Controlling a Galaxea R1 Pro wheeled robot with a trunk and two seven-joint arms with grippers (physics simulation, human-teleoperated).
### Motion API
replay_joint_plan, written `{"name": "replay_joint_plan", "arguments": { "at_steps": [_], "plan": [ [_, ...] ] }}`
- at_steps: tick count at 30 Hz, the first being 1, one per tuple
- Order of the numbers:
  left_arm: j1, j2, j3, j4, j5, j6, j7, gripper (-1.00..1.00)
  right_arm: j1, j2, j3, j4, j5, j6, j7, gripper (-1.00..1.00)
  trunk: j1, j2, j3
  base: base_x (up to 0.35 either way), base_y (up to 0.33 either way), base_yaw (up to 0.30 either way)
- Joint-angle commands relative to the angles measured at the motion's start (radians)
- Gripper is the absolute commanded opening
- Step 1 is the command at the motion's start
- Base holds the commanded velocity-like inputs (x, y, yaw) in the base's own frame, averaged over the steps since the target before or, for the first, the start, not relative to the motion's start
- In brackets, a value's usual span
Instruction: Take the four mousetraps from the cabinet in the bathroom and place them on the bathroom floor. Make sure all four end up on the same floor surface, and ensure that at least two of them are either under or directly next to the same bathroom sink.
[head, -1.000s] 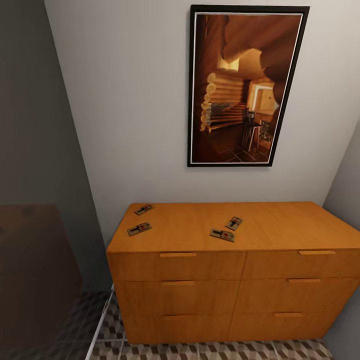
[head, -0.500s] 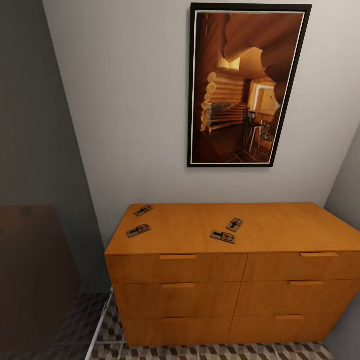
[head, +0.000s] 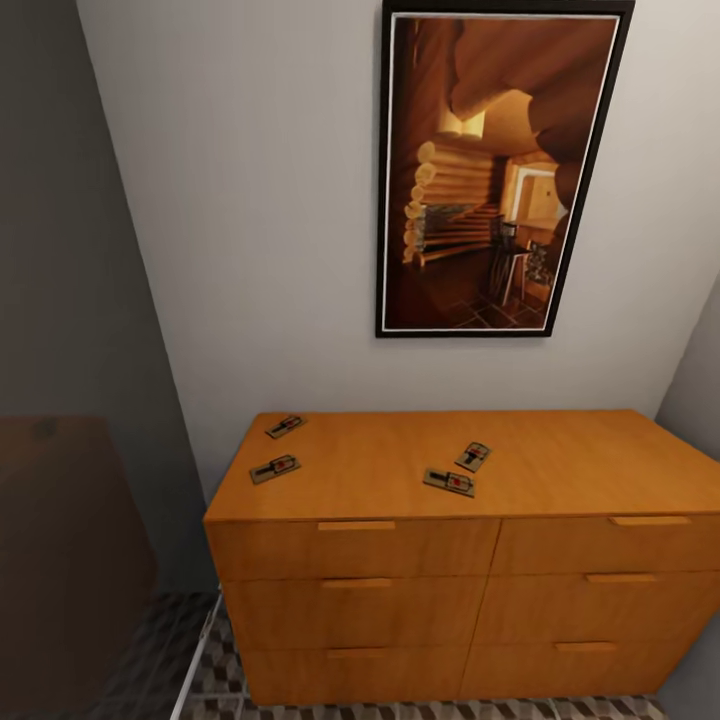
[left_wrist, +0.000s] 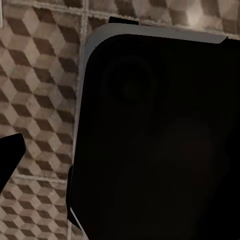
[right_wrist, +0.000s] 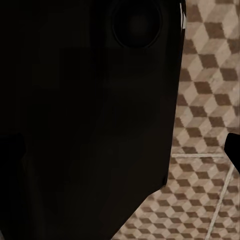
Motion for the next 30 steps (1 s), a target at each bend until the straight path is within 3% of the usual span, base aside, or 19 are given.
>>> {"name": "replay_joint_plan", "arguments": {
  "at_steps": [1, 30],
  "plan": [
    [0.0, 0.0, 0.002, 0.0, 0.006, -0.002, 0.0, 1.0, 0.0, 0.0, 0.001, 0.0, 0.001, 0.0, -0.001, 1.0, 0.0, 0.0, -0.001, 0.18, 0.0, 0.0],
    [0.0, 0.001, -0.001, -0.001, 0.006, -0.004, 0.006, 1.0, 0.0, 0.0, -0.008, 0.0, -0.011, 0.002, 0.0, 1.0, 0.0, 0.0, -0.001, 0.022, 0.0, 0.0]
  ]
}}
